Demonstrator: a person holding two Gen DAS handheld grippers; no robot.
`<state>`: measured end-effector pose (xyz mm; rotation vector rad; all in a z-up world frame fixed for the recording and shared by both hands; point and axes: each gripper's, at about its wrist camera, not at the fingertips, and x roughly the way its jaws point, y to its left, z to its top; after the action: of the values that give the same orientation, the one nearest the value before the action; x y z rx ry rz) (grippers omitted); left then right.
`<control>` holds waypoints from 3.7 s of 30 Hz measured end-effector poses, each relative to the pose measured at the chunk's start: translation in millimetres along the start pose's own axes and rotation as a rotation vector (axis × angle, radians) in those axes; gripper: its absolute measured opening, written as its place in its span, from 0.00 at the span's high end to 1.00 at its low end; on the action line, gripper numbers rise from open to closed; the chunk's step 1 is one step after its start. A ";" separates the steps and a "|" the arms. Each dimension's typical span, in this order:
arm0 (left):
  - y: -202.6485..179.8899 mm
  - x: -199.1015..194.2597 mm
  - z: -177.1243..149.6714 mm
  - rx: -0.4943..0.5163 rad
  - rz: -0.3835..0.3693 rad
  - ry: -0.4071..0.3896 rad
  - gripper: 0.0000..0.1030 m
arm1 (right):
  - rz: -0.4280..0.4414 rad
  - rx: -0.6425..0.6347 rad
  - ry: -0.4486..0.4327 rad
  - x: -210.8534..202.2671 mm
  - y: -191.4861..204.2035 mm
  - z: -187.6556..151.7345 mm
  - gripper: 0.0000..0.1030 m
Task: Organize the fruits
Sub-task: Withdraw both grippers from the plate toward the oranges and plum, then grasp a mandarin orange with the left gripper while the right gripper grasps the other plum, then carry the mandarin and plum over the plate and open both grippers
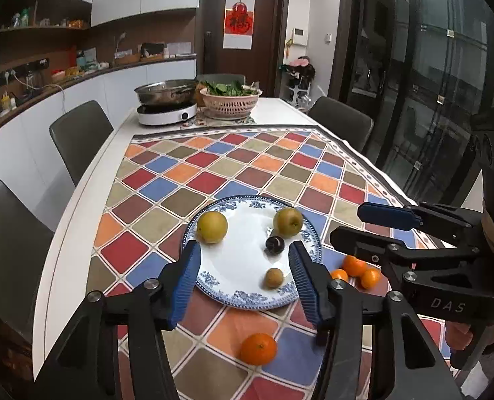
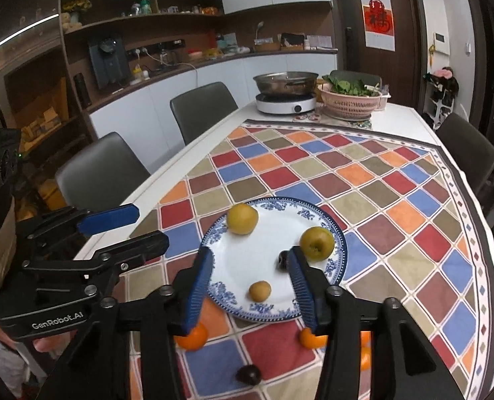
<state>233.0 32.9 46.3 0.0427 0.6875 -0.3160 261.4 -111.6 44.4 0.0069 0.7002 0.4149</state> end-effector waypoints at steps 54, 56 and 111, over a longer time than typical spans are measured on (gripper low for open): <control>-8.6 44.1 -113.0 0.198 -0.099 0.127 0.35 | -0.115 0.016 0.197 20.3 19.3 -119.7 0.42; -7.8 51.5 -113.2 0.183 -0.120 0.152 0.41 | -0.114 0.023 0.206 24.8 16.5 -120.7 0.44; -21.8 -20.9 -59.9 0.056 -0.036 -0.009 0.61 | 0.011 -0.020 0.024 -32.1 26.6 -70.8 0.72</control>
<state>174.3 26.4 14.5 0.0823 0.6710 -0.3700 185.2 -108.4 13.8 -0.0132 0.7194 0.4335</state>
